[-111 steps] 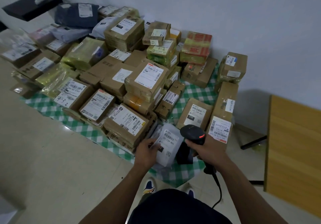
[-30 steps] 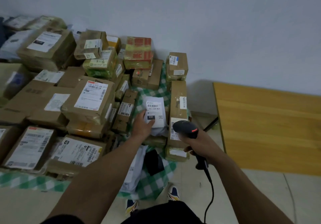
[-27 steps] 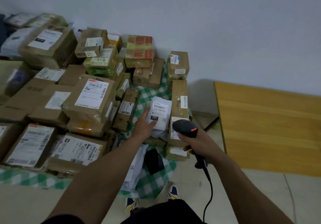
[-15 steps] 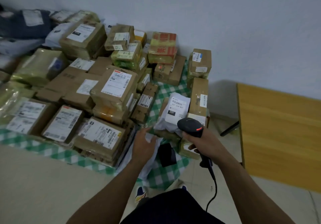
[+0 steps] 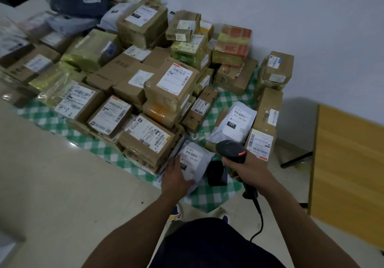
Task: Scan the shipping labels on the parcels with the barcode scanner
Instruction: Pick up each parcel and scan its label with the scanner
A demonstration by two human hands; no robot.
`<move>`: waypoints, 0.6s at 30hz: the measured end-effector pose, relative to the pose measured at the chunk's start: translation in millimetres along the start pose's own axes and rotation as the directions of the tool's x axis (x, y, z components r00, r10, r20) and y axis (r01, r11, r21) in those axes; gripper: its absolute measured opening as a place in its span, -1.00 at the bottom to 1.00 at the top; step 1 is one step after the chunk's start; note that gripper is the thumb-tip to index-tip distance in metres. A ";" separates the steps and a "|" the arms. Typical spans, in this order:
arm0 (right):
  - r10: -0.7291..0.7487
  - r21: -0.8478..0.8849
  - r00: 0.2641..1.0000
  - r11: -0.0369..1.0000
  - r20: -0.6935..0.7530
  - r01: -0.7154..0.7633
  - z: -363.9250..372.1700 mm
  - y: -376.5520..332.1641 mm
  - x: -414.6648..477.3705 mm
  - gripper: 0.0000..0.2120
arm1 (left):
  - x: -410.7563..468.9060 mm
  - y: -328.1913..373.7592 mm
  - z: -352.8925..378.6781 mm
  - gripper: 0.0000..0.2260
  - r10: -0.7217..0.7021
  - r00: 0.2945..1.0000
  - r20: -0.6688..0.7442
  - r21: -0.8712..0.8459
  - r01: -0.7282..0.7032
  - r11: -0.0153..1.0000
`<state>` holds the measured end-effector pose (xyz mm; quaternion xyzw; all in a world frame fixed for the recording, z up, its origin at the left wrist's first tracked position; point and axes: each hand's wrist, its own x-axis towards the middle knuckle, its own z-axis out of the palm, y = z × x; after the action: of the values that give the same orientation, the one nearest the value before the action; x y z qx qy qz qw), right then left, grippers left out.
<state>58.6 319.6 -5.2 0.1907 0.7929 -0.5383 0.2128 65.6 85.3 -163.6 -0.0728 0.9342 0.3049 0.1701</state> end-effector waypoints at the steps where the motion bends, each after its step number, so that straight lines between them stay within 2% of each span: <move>1: -0.003 -0.005 1.000 1.000 -0.007 0.003 1.0 -0.1 -0.7 -0.83 | -1.0 -0.4 1.8 0.06 -0.025 1.000 0.012 0.014 0.025 1.000; 6: -0.012 -0.040 1.000 0.999 0.004 0.012 9.2 2.9 -1.4 -0.87 | -7.6 1.9 -3.1 0.08 -0.143 0.987 0.074 0.059 0.138 0.989; 9: -0.012 -0.041 1.000 0.999 0.024 0.013 13.2 3.6 -0.9 -0.85 | -13.0 5.3 -6.4 -0.01 -0.152 0.987 0.058 -0.021 0.153 0.988; 14: -0.042 -0.029 0.999 0.999 0.018 0.043 16.7 -0.6 -3.4 -0.85 | -20.8 4.7 -12.7 -0.27 -0.159 0.985 0.073 -0.294 0.174 0.940; 16: -0.049 -0.017 0.999 0.999 0.020 0.049 17.4 0.2 -3.7 -0.86 | -23.5 7.0 -19.7 -0.39 -0.164 0.983 0.084 -0.476 0.184 0.860; 18: -0.066 -0.001 0.998 0.998 0.013 0.066 17.3 -0.9 -5.2 -0.85 | -27.0 12.1 -28.7 -0.46 -0.111 0.992 0.061 -0.622 0.125 0.773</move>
<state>64.7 302.7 -7.4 0.1609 0.7977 -0.5457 0.2002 79.9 78.9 -125.6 -0.1804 0.7723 0.5863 0.1649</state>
